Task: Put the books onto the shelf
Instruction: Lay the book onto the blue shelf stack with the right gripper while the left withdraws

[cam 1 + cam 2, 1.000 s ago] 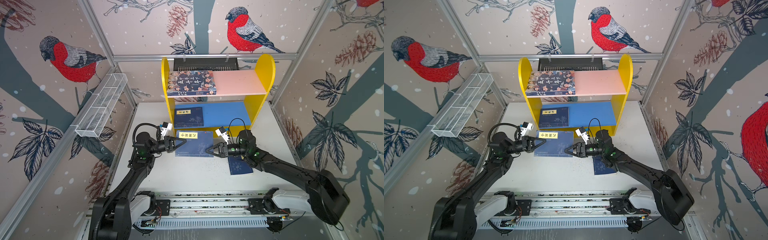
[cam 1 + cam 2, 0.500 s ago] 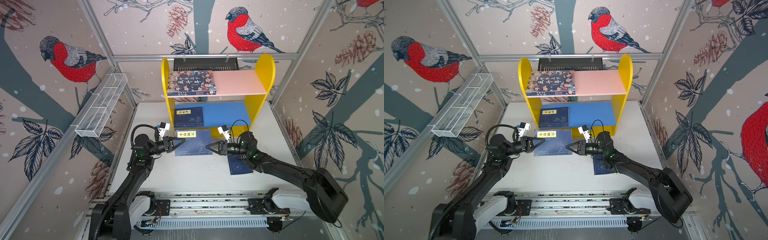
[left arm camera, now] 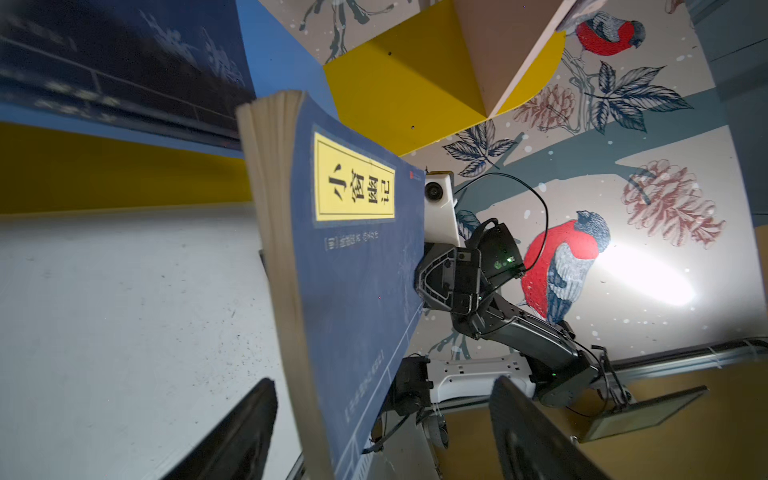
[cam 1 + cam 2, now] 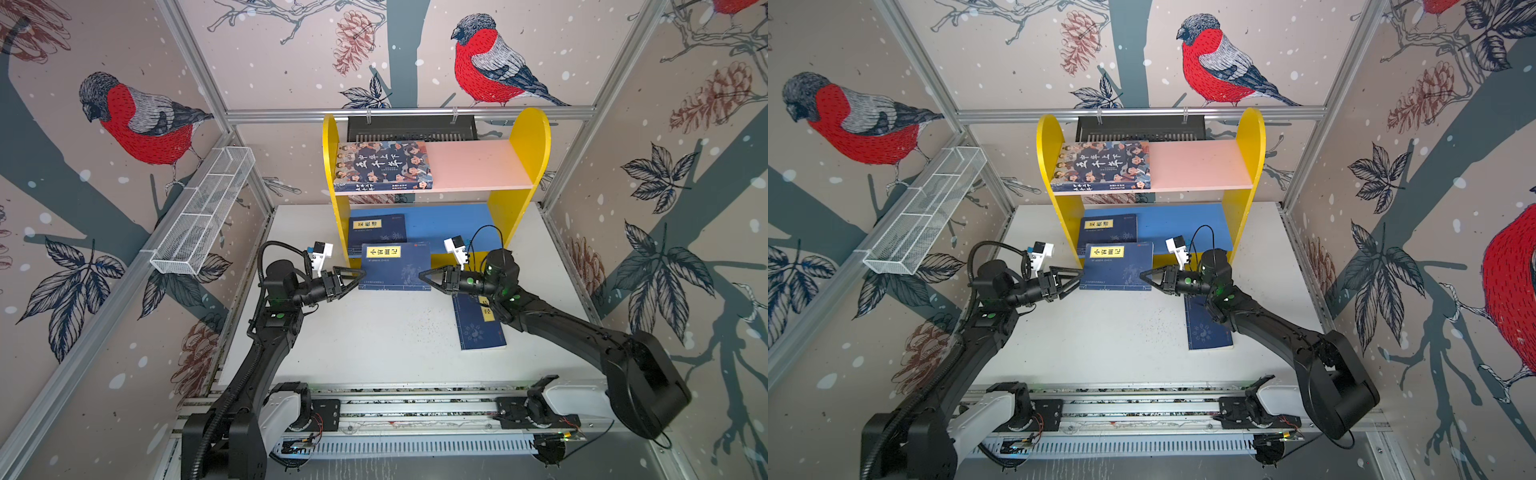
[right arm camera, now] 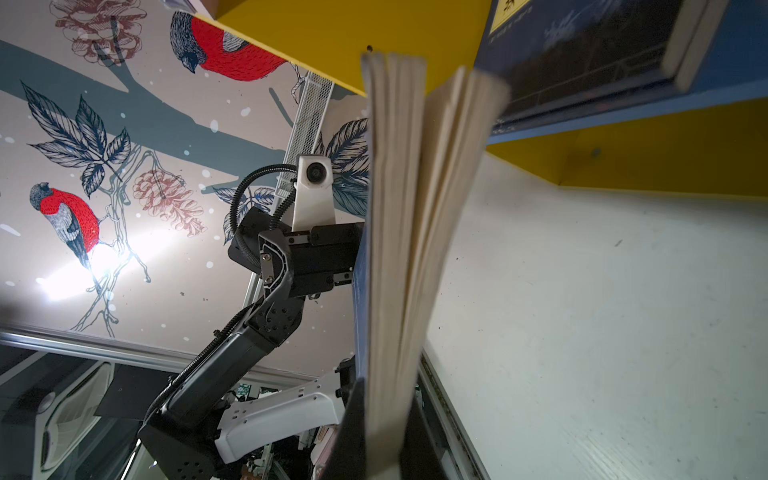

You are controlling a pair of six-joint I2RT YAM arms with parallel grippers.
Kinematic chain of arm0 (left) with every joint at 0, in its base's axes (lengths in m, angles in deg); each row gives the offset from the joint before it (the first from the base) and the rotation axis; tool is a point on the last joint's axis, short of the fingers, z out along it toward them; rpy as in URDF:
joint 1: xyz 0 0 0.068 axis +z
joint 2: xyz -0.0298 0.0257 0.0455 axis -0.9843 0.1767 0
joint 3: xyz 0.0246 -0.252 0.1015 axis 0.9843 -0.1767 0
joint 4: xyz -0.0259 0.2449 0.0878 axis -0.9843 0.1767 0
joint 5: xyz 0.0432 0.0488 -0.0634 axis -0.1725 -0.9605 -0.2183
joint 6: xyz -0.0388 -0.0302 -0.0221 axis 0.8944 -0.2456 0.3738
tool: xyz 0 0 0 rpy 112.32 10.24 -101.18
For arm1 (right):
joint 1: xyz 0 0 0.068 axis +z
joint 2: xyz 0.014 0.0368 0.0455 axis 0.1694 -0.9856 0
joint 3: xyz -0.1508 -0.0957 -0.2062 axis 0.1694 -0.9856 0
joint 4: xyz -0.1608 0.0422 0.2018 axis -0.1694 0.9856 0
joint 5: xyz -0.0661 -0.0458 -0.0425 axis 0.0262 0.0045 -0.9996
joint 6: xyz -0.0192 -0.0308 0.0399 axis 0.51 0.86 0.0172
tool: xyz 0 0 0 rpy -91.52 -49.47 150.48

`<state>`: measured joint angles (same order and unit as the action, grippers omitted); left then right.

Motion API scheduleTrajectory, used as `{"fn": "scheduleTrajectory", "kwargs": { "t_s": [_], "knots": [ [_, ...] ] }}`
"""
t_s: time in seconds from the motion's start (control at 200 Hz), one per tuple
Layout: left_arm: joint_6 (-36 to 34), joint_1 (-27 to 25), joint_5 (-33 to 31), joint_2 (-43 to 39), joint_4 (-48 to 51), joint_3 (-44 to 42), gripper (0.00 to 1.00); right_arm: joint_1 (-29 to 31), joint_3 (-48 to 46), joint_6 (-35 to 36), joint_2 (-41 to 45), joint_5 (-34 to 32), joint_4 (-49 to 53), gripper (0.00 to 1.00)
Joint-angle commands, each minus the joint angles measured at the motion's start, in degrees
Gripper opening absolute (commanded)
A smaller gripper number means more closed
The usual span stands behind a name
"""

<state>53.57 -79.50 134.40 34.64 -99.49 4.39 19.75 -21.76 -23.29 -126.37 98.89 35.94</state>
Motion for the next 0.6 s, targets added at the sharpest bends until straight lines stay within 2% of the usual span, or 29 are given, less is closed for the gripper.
{"fn": "scheduleTrajectory", "kwargs": {
  "t_s": [0.0,0.06,0.28,0.475,0.595],
  "knots": [
    [-16.97,0.58,-2.56,-0.04,17.53,4.15,0.81,-3.24,3.17,4.86,-0.7,3.81,4.6,0.0],
    [-18.94,0.58,-2.93,-0.27,19.52,5.36,0.81,-5.59,5.19,5.94,-2.35,6.33,5.84,0.0],
    [-18.51,1.46,-2.92,-1.54,18.35,5.48,0.81,-11.83,14.05,10.84,-11.22,12.06,11.6,0.01],
    [-16.08,1.84,-0.67,-1.71,15.2,4.96,0.81,-12.37,20.62,11.44,-18.86,13.39,11.27,0.01],
    [-15.8,1.88,-0.64,-1.77,14.61,4.76,0.81,-12.22,22.14,8.23,-22.15,13.43,6.33,0.01]
  ]
}}
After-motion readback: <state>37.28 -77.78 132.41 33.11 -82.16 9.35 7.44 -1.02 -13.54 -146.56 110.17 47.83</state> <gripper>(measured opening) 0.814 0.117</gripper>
